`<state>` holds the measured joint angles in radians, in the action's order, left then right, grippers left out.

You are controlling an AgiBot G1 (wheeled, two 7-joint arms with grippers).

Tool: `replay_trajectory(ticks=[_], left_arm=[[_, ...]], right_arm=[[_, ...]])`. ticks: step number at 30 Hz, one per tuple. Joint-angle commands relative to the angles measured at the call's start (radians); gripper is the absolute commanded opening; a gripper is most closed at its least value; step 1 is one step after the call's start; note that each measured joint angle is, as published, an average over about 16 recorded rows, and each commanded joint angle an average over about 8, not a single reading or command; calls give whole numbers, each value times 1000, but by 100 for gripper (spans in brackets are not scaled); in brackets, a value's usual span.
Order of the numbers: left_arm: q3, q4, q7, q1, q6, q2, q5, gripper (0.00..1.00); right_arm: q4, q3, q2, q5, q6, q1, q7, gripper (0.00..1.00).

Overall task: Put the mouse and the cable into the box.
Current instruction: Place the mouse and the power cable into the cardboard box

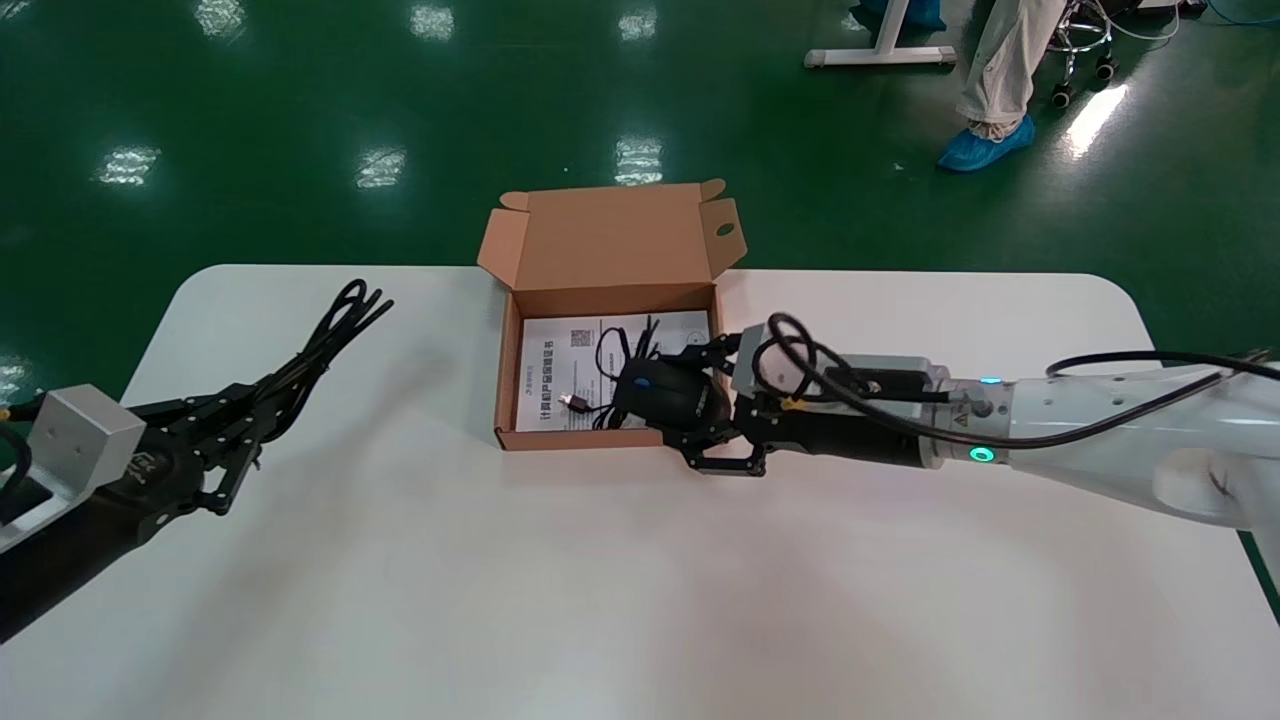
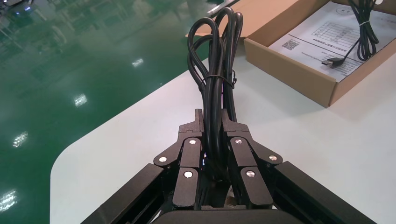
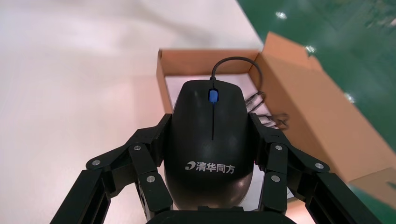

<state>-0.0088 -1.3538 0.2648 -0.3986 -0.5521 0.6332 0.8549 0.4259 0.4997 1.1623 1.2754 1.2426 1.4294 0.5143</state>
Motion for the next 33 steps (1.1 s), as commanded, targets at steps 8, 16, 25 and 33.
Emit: replay_trajectory(ticks=[8, 16, 25, 33], left_arm=[[-4, -1, 4, 6, -1, 2, -2, 0], [13, -1, -4, -8, 2, 8, 6, 0], [22, -1, -13, -13, 8, 7, 10, 0], [26, -2, 11, -43, -5, 9, 24, 0]], right_arm=[[-150, -3, 38, -2, 11, 36, 113, 100], [-219, -9, 53, -9, 18, 60, 189, 100], [-270, -35, 74, -41, -9, 62, 269, 100], [-300, -53, 63, -70, 40, 88, 260, 100]])
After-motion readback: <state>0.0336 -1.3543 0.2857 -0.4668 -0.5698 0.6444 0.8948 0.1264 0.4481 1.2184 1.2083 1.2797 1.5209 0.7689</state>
